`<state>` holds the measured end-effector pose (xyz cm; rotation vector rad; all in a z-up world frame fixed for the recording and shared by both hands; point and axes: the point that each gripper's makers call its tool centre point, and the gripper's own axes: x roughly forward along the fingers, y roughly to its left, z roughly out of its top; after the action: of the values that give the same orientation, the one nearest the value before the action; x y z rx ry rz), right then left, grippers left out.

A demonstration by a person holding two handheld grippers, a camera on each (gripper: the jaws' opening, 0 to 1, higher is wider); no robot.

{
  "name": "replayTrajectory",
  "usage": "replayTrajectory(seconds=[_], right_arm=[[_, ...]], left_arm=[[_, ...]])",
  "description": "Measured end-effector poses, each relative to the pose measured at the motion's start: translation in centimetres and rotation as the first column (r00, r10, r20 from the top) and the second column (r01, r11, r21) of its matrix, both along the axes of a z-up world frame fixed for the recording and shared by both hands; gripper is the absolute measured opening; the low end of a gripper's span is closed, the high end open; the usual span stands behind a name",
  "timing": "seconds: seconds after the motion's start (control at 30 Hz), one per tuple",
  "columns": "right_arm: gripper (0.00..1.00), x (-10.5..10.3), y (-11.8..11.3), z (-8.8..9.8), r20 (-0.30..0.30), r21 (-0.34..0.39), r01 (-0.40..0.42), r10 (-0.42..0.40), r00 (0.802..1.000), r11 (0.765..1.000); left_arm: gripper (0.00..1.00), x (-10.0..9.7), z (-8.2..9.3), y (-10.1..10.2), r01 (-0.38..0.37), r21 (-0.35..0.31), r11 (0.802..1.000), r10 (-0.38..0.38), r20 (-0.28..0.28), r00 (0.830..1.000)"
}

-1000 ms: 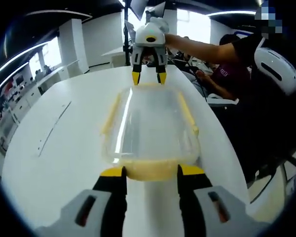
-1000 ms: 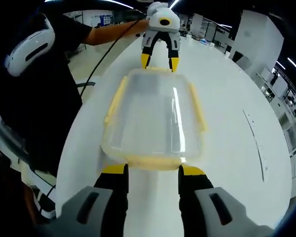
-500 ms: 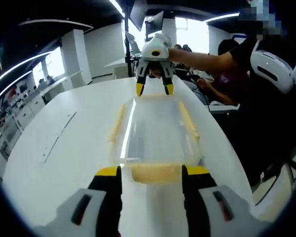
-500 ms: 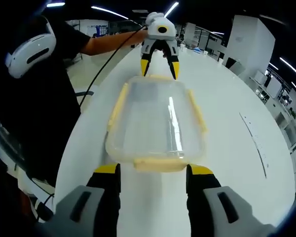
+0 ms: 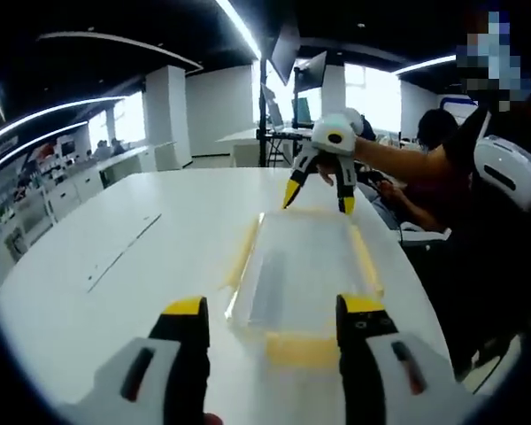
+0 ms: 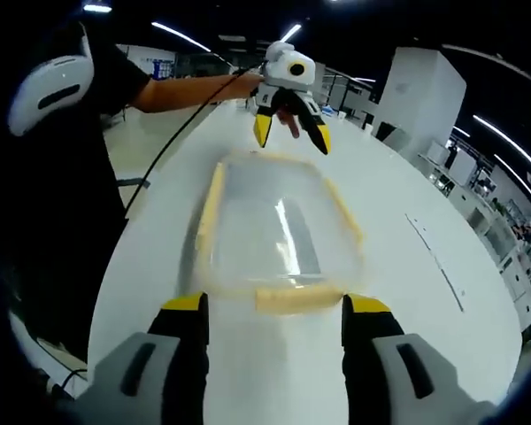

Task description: Snap each plastic latch of the storage box into its locked position after aligning the lid with the box until every specified latch is closed and the lid sits flush.

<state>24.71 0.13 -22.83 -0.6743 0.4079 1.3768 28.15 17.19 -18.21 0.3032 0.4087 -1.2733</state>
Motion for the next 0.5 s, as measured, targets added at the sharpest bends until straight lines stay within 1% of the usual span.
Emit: replayTrajectory(seconds=[0.07,0.13,0.17,0.23,0.3,0.37,0.4,0.43,0.47,0.5], right_arm=[[0.59,0.0,-0.1,0.1,0.009,0.011,0.03,-0.031,0.999,0.999],[0.57,-0.4,-0.2,0.1,0.017,0.046,0.08,-0.081,0.997,0.996],[0.57,-0.5,-0.1,0.1,0.021,0.055,0.089,-0.091,0.996,0.994],[0.58,-0.6,0.2,0.6,0.016,0.117,0.104,-0.107,0.994,0.988],[0.6,-1.0,0.5,0.8,0.006,0.144,0.1,-0.102,0.995,0.985],[0.59,-1.2,0.5,0.9,0.014,0.176,0.123,-0.128,0.992,0.977],[0.6,-1.1,0.5,0.7,0.02,0.177,0.138,-0.144,0.989,0.974],[0.61,-1.2,0.7,0.5,0.02,0.184,0.147,-0.153,0.988,0.972],[0.61,-1.2,0.8,0.3,0.019,0.192,0.157,-0.164,0.986,0.969],[0.61,-1.2,0.8,0.3,0.022,0.201,0.173,-0.181,0.983,0.964]], left_arm=[[0.63,0.2,-0.2,-0.5,-0.011,-0.008,1.0,0.011,-0.024,1.0],[0.64,0.8,-0.6,-1.1,-0.045,-0.048,0.998,0.041,-0.092,0.995],[0.64,0.9,-0.7,-1.1,-0.054,-0.051,0.997,0.049,-0.104,0.993],[0.64,1.3,-1.2,-1.2,-0.083,-0.057,0.995,0.075,-0.132,0.988],[0.65,1.3,-1.5,-1.3,-0.088,-0.049,0.995,0.08,-0.14,0.987],[0.68,1.6,-3.0,-1.1,-0.108,0.011,0.994,0.108,-0.141,0.984],[0.67,1.7,-2.6,-1.4,-0.116,-0.026,0.993,0.11,-0.166,0.98],[0.67,1.8,-2.6,-1.5,-0.132,-0.033,0.991,0.124,-0.19,0.974],[0.67,1.9,-2.6,-1.4,-0.127,-0.026,0.992,0.12,-0.183,0.976],[0.67,1.8,-2.6,-1.5,-0.126,-0.028,0.992,0.119,-0.188,0.975]])
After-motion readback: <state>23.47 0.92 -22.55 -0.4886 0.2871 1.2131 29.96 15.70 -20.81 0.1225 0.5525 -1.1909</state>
